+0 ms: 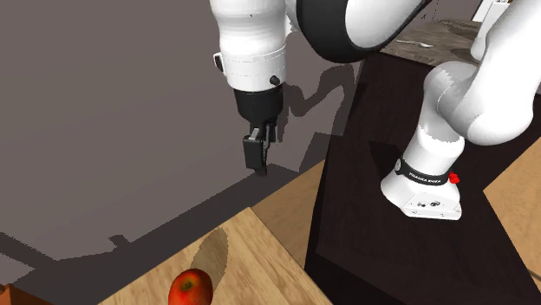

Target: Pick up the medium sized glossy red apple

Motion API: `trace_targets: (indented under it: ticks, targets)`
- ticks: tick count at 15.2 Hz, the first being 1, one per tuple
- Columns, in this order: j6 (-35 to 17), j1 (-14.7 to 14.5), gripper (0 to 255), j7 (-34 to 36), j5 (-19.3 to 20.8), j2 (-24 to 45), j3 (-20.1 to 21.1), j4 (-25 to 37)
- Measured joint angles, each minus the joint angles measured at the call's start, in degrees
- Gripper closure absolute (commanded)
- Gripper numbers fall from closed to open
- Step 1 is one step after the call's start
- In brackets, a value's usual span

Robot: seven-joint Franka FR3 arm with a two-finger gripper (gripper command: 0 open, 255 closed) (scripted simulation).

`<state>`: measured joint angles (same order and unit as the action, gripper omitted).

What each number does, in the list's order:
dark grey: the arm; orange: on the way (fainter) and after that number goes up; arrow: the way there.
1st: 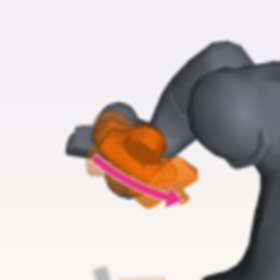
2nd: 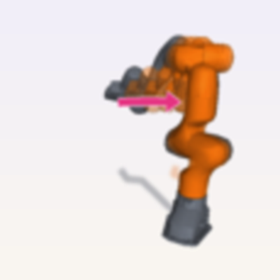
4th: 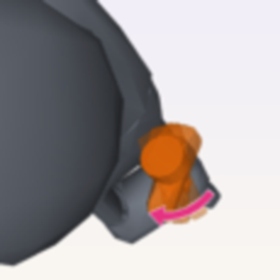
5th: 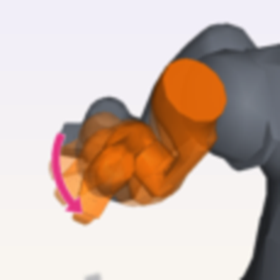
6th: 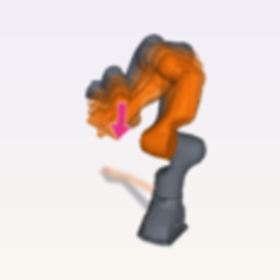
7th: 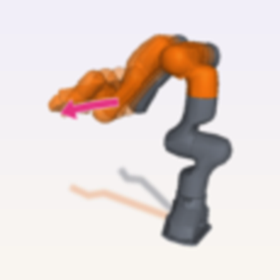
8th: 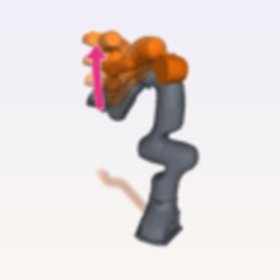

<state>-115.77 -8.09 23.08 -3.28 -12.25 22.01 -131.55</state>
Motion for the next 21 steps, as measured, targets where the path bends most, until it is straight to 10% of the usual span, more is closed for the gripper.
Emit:
trace_targets:
  ticks: [21]
  targets:
    - [-1.7, -14.1, 0, 26.0, 18.9, 44.4, 3.6, 39.1]
